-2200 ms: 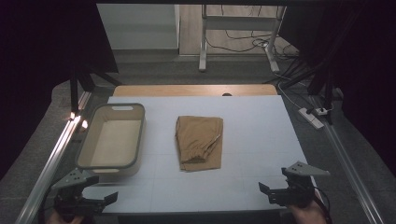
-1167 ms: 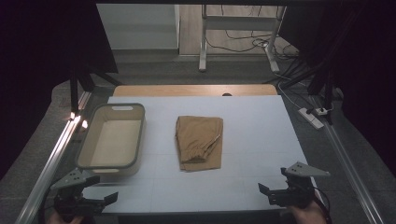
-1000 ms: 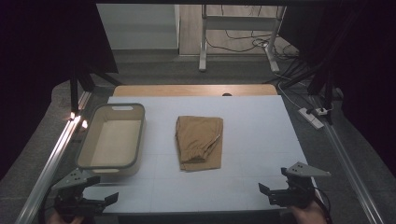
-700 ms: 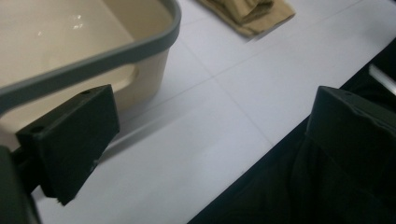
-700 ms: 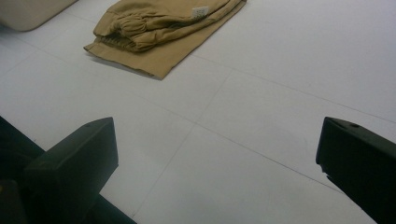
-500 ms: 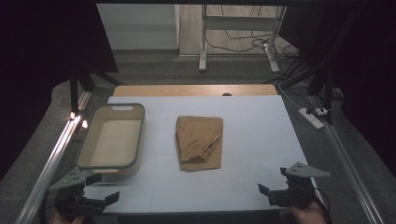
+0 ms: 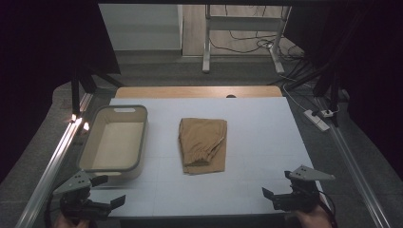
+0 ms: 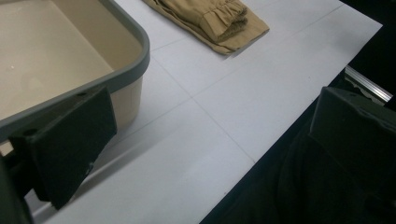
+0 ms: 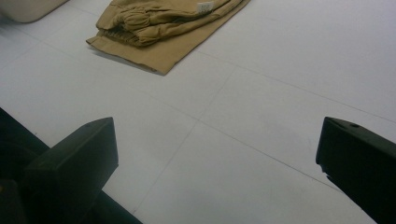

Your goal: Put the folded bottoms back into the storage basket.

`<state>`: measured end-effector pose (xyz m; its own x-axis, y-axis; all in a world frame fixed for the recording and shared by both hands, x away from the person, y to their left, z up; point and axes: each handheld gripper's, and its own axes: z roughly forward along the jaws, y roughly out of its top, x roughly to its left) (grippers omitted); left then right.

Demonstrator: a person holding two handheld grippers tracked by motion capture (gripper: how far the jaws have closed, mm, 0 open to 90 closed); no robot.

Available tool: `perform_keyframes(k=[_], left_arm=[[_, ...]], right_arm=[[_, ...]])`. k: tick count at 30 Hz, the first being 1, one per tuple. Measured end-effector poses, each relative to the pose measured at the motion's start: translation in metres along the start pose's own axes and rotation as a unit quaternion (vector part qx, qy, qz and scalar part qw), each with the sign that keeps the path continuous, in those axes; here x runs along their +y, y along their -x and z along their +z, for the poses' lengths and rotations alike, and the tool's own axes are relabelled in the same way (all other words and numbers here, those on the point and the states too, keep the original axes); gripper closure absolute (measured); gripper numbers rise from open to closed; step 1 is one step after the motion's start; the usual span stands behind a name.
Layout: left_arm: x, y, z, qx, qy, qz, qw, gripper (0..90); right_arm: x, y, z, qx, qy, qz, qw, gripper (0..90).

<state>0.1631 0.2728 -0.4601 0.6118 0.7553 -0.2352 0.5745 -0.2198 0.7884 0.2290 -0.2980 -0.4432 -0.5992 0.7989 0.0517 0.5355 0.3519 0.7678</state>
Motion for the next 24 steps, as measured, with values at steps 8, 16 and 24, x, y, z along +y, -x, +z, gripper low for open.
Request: perform_keyframes(k=[8, 16, 24], left_arm=[[0.005, 0.004, 0.005, 0.003, -0.005, 0.021, 0.9998, 0.0], [0.008, 0.007, 0.011, -0.006, -0.005, 0.031, 0.9995, 0.0], [0.01, 0.005, 0.014, -0.017, -0.003, 0.031, 0.9994, 0.0]], right_arm=[[0.0, -0.001, 0.001, -0.001, -0.003, -0.004, 1.0, 0.0], [0.0, -0.001, 0.001, -0.001, -0.003, -0.006, 1.0, 0.0], [0.0, -0.001, 0.001, 0.001, -0.005, -0.009, 0.9999, 0.0]])
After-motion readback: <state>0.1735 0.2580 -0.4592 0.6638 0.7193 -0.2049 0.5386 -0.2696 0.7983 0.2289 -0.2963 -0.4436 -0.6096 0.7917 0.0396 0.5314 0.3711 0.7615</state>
